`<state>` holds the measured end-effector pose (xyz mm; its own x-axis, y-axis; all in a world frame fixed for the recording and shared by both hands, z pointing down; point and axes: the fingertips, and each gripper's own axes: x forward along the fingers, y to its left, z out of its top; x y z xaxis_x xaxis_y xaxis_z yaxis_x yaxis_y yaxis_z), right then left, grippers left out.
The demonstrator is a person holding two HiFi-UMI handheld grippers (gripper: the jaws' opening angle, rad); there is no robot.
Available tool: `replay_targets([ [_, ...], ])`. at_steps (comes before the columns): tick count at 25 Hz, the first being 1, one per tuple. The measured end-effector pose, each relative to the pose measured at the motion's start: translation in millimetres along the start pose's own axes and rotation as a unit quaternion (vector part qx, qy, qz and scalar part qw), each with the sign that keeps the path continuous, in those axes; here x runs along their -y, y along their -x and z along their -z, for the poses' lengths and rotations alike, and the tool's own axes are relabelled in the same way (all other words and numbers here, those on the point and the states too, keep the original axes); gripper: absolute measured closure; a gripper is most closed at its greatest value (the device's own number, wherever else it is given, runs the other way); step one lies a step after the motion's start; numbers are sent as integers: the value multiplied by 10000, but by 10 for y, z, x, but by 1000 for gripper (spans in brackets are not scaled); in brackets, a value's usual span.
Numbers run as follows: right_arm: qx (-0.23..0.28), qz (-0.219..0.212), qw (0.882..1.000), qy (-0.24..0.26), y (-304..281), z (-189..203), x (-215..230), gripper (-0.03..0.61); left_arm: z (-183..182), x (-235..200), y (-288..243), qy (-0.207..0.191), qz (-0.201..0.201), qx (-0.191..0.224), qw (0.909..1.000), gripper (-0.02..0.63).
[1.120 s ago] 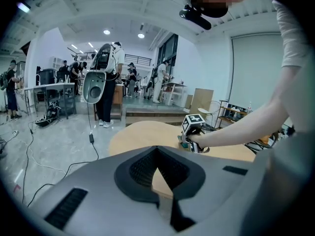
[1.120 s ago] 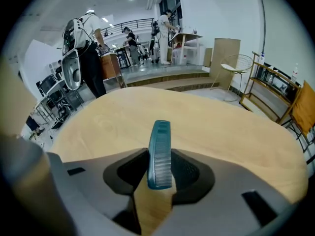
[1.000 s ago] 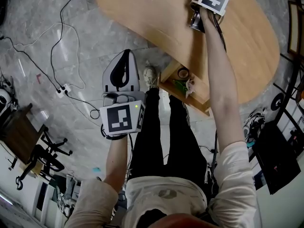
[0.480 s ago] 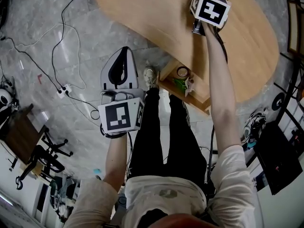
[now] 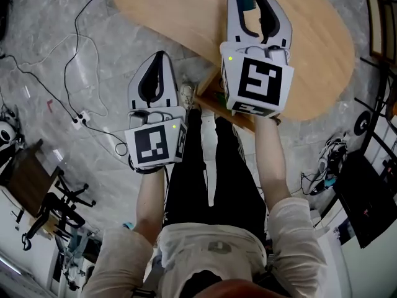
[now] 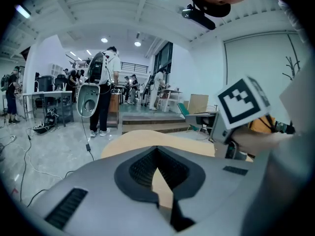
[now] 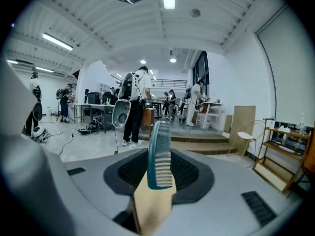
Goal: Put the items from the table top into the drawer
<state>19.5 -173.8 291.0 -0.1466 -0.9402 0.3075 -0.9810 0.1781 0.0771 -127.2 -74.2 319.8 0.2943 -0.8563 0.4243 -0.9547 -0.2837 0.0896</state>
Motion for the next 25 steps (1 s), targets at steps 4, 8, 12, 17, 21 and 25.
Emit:
replay_targets([
  [4, 432, 5, 9991, -30, 541, -125, -107, 426, -102, 178, 78, -56, 54, 132, 9999, 607],
  [8, 434, -2, 9987, -253, 882, -68, -139, 426, -83, 275, 164, -122, 64, 132, 9998, 607],
  [12, 379, -86, 9990, -219, 1038, -38, -144, 427, -51, 347, 210, -118, 47, 100, 9999, 607],
  [17, 238, -268, 9992, -188, 1102, 85, -160, 426, -29, 415, 209, -135, 85, 76, 9998, 607],
  [21, -132, -647, 9976, 217, 1240, 418, -212, 428, -13, 505, 201, -185, 120, 43, 9997, 607],
  [25, -925, -1204, 9846, 870, 1563, 1091, -275, 426, 59, 616, 181, -222, 175, -54, 9996, 607],
])
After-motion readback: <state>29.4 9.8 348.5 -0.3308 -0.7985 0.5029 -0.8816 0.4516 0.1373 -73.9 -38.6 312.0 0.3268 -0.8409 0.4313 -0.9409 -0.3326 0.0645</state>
